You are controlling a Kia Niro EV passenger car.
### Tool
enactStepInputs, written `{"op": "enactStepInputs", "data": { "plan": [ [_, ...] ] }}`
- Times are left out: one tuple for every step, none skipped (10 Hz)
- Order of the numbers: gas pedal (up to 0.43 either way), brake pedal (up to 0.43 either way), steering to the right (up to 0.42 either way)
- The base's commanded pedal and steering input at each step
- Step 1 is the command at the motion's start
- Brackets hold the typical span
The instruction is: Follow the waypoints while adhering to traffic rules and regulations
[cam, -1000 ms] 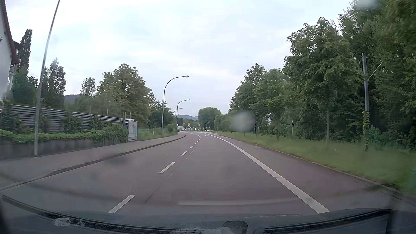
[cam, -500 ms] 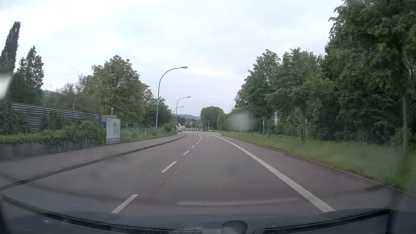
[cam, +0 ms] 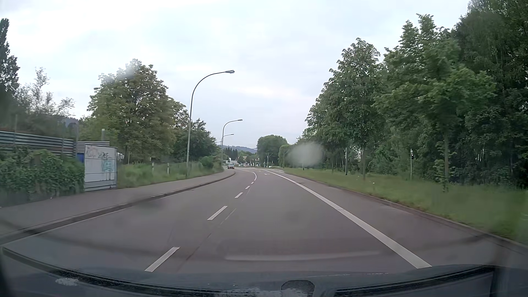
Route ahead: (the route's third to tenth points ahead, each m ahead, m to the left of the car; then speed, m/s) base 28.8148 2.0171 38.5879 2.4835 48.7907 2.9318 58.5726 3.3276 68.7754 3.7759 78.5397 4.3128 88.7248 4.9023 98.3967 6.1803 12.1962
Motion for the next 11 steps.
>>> {"op": "enactStepInputs", "data": {
  "plan": [
    [0.130, 0.000, -0.004],
    [0.130, 0.000, -0.002],
    [0.130, 0.000, 0.000],
    [0.130, 0.000, 0.002],
    [0.130, 0.000, 0.003],
    [0.118, 0.000, 0.003],
    [0.118, 0.000, 0.003],
    [0.118, 0.000, 0.003],
    [0.118, 0.000, 0.002],
    [0.118, 0.000, 0.001],
    [0.118, 0.000, 0.001]
  ]
}}
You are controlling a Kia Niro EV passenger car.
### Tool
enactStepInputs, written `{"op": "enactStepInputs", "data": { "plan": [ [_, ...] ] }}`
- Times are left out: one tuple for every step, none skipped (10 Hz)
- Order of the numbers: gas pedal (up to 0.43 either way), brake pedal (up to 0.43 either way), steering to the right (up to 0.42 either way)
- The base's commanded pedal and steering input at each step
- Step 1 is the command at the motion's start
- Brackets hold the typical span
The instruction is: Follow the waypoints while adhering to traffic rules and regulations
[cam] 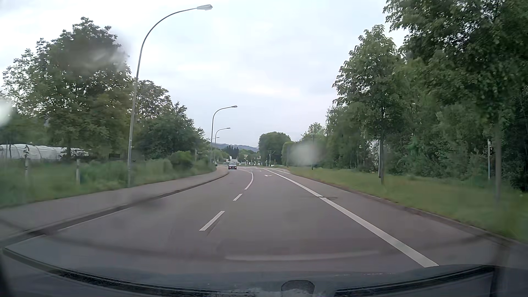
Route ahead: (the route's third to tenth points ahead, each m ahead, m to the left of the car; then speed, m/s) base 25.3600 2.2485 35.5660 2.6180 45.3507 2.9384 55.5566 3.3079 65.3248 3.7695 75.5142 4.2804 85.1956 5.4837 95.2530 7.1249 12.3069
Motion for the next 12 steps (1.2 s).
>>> {"op": "enactStepInputs", "data": {
  "plan": [
    [0.118, 0.000, 0.001],
    [0.118, 0.000, 0.001],
    [0.118, 0.000, 0.001],
    [0.118, 0.000, 0.001],
    [0.118, 0.000, 0.000],
    [0.110, 0.000, 0.000],
    [0.110, 0.000, 0.000],
    [0.098, 0.000, 0.000],
    [0.098, 0.000, 0.000],
    [0.098, 0.000, -0.001],
    [0.098, 0.000, -0.001],
    [0.098, 0.000, -0.002]
  ]
}}
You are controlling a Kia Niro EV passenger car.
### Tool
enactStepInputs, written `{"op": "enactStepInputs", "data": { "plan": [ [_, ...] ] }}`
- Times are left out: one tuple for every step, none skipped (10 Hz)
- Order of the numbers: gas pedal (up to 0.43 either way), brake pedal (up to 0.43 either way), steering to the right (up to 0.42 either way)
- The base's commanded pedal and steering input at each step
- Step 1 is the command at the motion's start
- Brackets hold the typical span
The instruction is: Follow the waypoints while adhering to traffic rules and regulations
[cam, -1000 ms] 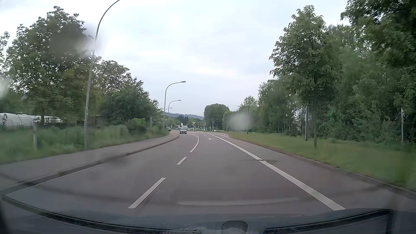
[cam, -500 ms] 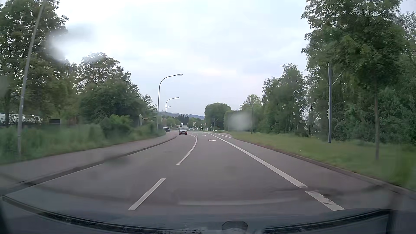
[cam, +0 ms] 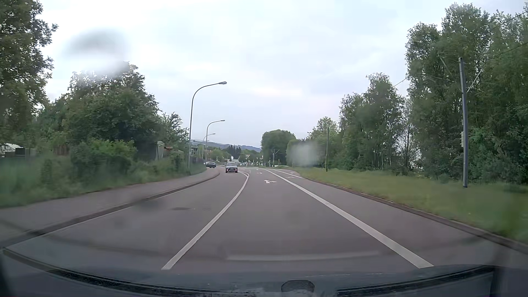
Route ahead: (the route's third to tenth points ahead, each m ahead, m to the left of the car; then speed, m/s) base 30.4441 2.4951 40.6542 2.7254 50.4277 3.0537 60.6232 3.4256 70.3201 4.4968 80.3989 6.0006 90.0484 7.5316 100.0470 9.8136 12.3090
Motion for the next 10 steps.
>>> {"op": "enactStepInputs", "data": {
  "plan": [
    [0.098, 0.000, -0.002],
    [0.098, 0.000, -0.002],
    [0.098, 0.000, -0.002],
    [0.098, 0.000, -0.002],
    [0.098, 0.000, -0.002],
    [0.098, 0.000, -0.002],
    [0.098, 0.000, -0.002],
    [0.098, 0.000, -0.002],
    [0.098, 0.000, -0.002],
    [0.110, 0.000, -0.002]
  ]
}}
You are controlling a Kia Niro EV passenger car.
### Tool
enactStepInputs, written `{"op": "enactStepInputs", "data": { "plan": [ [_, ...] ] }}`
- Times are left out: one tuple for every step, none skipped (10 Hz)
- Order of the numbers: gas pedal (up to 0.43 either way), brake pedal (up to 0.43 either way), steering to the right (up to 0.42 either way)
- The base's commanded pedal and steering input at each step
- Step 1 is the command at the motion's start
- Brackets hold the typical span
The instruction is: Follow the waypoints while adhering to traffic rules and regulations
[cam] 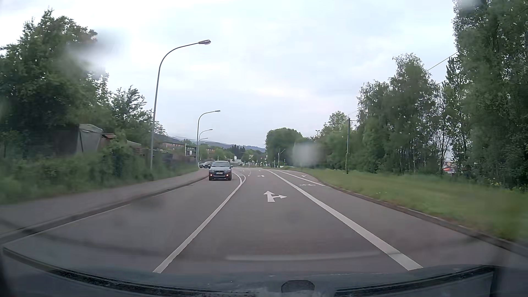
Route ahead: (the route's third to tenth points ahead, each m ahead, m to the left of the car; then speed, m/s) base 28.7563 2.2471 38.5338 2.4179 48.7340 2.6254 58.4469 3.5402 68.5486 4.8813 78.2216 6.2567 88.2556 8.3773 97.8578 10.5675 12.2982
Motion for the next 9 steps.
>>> {"op": "enactStepInputs", "data": {
  "plan": [
    [0.110, 0.000, -0.002],
    [0.110, 0.000, -0.002],
    [0.110, 0.000, -0.002],
    [0.110, 0.000, -0.002],
    [0.110, 0.000, -0.002],
    [0.110, 0.000, -0.003],
    [0.110, 0.000, -0.003],
    [0.110, 0.000, -0.003],
    [0.110, 0.000, -0.003]
  ]
}}
